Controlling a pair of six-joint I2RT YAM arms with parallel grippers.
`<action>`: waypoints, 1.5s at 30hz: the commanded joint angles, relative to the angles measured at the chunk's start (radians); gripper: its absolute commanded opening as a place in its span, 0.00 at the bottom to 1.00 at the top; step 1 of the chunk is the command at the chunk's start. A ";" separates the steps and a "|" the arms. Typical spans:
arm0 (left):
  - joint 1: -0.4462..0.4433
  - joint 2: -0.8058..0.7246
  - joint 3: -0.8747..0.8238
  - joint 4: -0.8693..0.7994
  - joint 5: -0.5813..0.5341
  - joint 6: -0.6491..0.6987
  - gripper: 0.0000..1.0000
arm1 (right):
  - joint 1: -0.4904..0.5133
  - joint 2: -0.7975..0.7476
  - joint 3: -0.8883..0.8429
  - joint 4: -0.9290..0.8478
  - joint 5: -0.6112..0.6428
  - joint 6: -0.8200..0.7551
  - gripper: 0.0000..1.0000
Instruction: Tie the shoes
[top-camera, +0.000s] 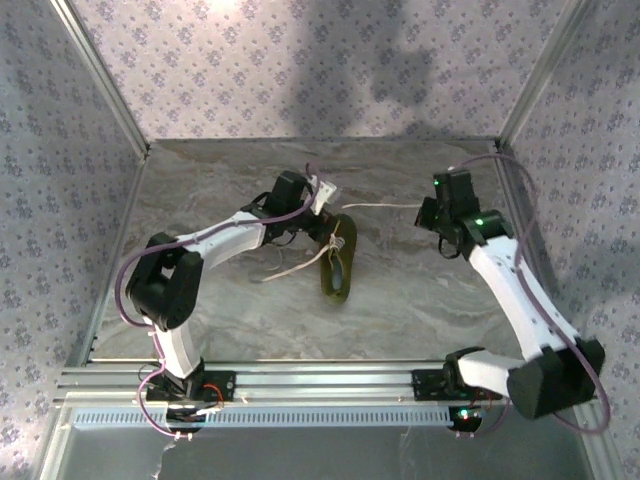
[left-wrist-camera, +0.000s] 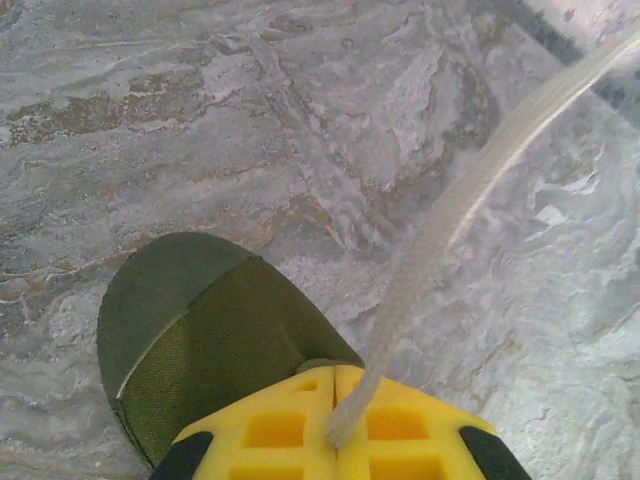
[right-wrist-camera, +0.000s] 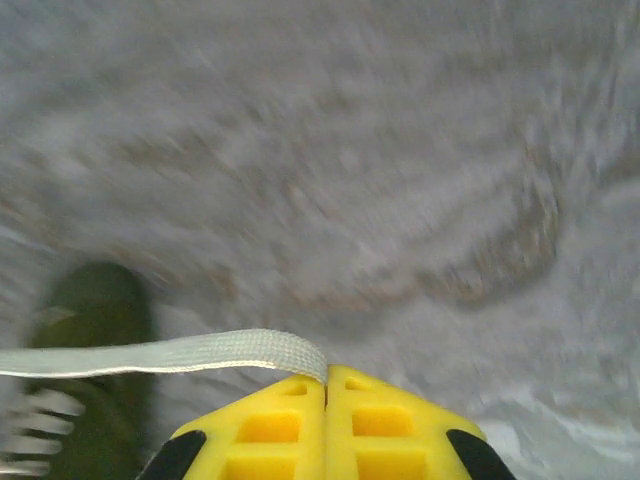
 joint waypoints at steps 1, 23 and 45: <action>-0.008 -0.019 0.016 0.033 0.108 -0.061 0.00 | 0.001 0.078 -0.074 -0.048 -0.078 0.019 0.03; 0.058 0.005 -0.048 0.059 0.158 -0.373 0.00 | 0.437 -0.231 -0.348 0.499 0.016 -0.159 0.74; 0.106 0.128 0.178 -0.273 0.285 -0.271 0.00 | 0.935 0.653 0.215 0.547 0.100 -0.658 0.65</action>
